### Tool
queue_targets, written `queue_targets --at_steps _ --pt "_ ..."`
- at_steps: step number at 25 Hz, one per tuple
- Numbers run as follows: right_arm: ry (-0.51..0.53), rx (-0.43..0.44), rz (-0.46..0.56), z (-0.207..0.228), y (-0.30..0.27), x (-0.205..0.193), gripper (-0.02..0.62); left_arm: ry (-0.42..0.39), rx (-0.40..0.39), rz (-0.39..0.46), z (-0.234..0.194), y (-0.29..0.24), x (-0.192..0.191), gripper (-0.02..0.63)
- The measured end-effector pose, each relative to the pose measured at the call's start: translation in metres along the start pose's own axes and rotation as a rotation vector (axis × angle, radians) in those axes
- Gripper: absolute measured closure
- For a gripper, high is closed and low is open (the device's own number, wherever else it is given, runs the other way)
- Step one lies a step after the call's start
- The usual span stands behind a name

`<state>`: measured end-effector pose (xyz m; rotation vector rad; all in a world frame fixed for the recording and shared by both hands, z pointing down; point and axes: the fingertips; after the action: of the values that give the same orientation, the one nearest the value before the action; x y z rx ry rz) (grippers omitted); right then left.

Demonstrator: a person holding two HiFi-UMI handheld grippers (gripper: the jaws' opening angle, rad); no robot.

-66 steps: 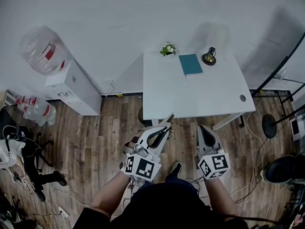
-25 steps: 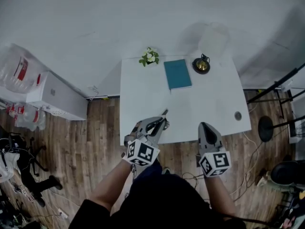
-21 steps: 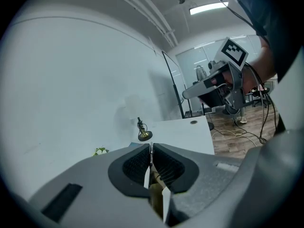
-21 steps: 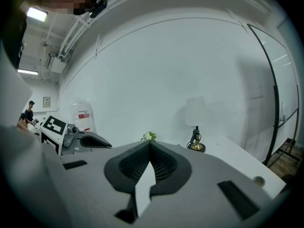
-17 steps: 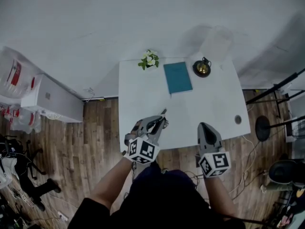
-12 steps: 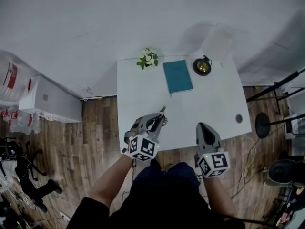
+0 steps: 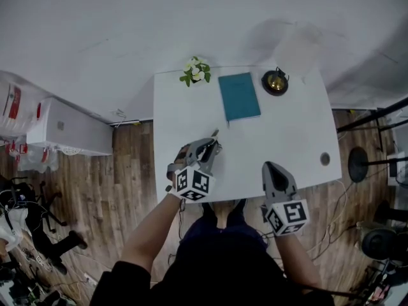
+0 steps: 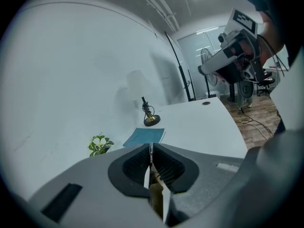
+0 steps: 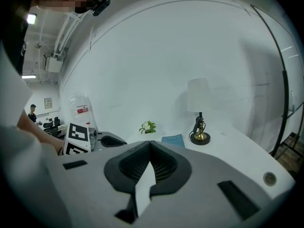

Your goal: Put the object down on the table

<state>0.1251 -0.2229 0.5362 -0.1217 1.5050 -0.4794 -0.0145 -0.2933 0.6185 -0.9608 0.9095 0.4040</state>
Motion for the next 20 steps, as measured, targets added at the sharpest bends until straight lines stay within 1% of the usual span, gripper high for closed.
queue_targets --at_steps 7,12,17,20 --pt "-0.008 -0.011 -0.03 0.034 -0.015 -0.006 0.589 0.021 0.019 -0.06 -0.011 -0.046 -0.019 0.58" --pt "-0.02 -0.022 -0.063 0.05 -0.024 -0.015 0.589 0.013 0.022 -0.072 -0.016 -0.067 -0.03 0.58" --pt "-0.027 -0.004 -0.089 0.051 -0.035 -0.025 0.589 -0.018 0.018 -0.072 -0.012 -0.079 -0.042 0.58" --pt "-0.029 0.02 -0.099 0.043 -0.04 -0.03 0.589 -0.02 0.012 -0.097 -0.006 -0.082 -0.052 0.58"
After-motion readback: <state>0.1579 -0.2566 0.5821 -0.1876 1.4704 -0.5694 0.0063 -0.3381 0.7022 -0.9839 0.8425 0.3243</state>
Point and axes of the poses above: the fingertips, and each gripper's own axes: y backward along the fingers, z to its right, x out of its top, and after that the axes turned 11 degrees about -x, right-handed
